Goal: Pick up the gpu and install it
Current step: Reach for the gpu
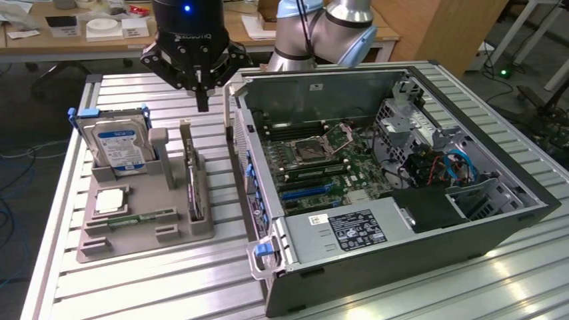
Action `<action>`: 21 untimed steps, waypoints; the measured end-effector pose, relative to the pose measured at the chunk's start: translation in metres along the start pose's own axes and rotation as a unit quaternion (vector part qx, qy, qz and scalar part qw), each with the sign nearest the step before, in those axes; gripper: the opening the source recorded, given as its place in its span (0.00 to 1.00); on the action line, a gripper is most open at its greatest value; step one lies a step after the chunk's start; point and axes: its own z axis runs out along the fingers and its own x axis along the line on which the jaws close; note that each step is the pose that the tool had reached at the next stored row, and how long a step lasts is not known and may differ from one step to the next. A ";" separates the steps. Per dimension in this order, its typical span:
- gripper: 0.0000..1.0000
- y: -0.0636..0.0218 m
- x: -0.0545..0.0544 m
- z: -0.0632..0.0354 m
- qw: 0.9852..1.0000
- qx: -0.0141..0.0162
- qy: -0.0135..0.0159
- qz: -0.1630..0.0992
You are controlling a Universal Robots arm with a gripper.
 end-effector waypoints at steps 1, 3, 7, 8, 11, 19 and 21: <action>0.10 -0.0001 0.001 0.0000 1.000 0.000 0.000 0.000; 0.10 -0.0003 0.002 0.0001 1.000 0.000 0.000 0.000; 0.10 -0.0009 0.006 0.0001 1.000 0.000 0.000 0.000; 0.10 -0.0010 0.007 0.0001 1.000 0.000 0.000 0.000; 0.10 -0.0014 0.010 0.0002 1.000 0.000 0.000 0.000; 0.10 -0.0027 0.017 0.0001 1.000 0.000 0.000 0.000; 0.10 -0.0030 0.019 0.0001 1.000 0.000 0.001 0.000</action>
